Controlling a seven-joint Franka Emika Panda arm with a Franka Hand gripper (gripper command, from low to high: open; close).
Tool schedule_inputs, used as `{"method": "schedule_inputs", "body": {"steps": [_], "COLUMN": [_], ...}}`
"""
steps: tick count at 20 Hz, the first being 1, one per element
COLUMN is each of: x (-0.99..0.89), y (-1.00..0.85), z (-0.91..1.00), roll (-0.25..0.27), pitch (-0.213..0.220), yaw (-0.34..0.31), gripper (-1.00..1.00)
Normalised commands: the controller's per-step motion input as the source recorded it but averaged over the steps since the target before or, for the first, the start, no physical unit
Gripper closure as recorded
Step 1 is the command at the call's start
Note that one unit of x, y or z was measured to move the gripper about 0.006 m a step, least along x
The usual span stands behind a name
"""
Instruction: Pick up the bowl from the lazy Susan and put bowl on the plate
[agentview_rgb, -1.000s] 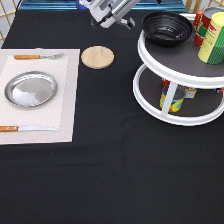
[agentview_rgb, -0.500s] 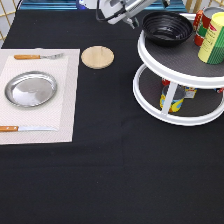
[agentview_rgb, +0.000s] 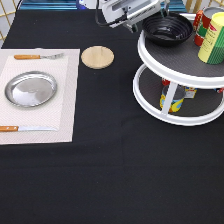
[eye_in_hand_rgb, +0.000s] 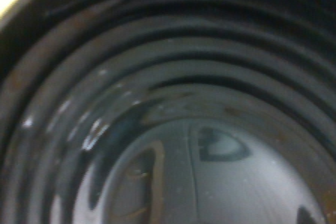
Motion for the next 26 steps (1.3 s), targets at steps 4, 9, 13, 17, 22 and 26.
{"method": "schedule_inputs", "body": {"steps": [4, 9, 13, 17, 22, 26], "x": [0.00, 0.00, 0.00, 0.03, 0.02, 0.00], "y": [0.04, 0.01, 0.04, 0.02, 0.00, -0.11], "z": [-0.06, -0.06, 0.00, 0.22, 0.33, 0.40], "roll": [-0.084, -0.079, -0.091, -0.079, -0.038, -0.021], "pitch": [0.017, 0.000, 0.000, 0.000, -0.003, -0.004], "yaw": [-0.028, -0.026, -0.001, 0.000, 0.000, -0.010], "gripper": [1.00, 1.00, 1.00, 1.00, 1.00, 1.00]}}
